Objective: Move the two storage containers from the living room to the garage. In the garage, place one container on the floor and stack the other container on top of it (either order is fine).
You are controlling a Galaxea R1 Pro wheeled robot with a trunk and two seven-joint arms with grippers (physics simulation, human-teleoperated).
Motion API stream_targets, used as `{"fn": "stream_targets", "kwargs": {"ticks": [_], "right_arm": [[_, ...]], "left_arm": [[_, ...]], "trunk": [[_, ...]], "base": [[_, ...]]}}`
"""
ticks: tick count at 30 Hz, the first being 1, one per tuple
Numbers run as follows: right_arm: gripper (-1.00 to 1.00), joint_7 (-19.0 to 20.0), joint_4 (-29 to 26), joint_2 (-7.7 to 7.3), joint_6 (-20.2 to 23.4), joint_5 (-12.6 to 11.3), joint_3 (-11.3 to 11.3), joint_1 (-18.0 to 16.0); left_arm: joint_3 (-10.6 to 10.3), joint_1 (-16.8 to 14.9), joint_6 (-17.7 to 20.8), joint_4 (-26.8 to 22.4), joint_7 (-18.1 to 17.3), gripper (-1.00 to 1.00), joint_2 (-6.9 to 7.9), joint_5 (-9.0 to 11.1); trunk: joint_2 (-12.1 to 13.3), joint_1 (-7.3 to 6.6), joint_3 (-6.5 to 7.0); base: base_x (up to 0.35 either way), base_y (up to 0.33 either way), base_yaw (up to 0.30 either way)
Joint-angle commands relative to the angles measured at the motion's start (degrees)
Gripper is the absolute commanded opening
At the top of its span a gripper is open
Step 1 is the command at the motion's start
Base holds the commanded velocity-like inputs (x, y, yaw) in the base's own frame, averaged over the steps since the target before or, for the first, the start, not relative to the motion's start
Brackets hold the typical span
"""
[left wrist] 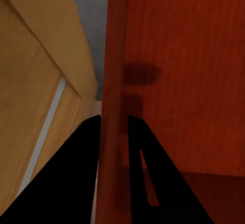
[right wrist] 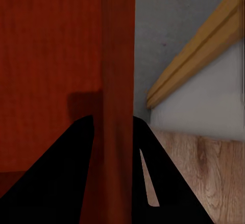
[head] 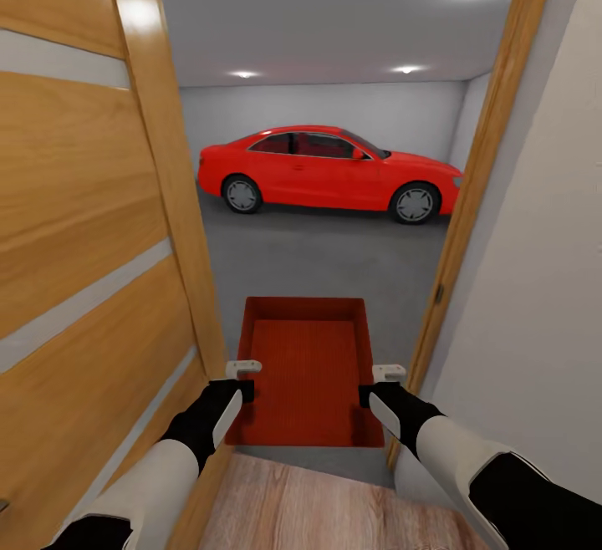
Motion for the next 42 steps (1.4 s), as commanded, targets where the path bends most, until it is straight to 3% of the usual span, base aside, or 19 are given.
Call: {"fn": "stream_targets", "kwargs": {"ticks": [1, 13, 21, 34, 42], "right_arm": [[-1.00, -1.8, -0.1, -0.58, 0.4, 1.2, -1.5, -0.1], [-1.00, -1.8, -0.1, -0.58, 0.4, 1.2, -1.5, -0.1], [-1.00, -1.8, -0.1, -0.58, 0.4, 1.2, -1.5, -0.1], [-1.00, -1.8, -0.1, -0.58, 0.4, 1.2, -1.5, -0.1], [-1.00, -1.8, -0.1, -0.58, 0.4, 1.2, -1.5, -0.1]], "left_arm": [[-0.1, 0.0, 0.5, -0.1, 0.7, -1.00, 0.08, -0.5], [-0.1, 0.0, 0.5, -0.1, 0.7, -1.00, 0.08, -0.5], [-0.1, 0.0, 0.6, -0.1, 0.7, -1.00, 0.08, -0.5], [-0.1, 0.0, 0.6, -0.1, 0.7, -1.00, 0.08, -0.5], [-0.1, 0.0, 0.5, -0.1, 0.7, -1.00, 0.08, -0.5]], "trunk": [[-0.1, 0.04, -0.13], [-0.1, 0.04, -0.13], [-0.1, 0.04, -0.13], [-0.1, 0.04, -0.13], [-0.1, 0.04, -0.13]], "base": [[0.000, 0.001, -0.208], [0.000, 0.000, -0.219], [0.000, 0.033, -0.019], [0.059, 0.262, 0.000], [0.006, 0.024, -0.107]]}}
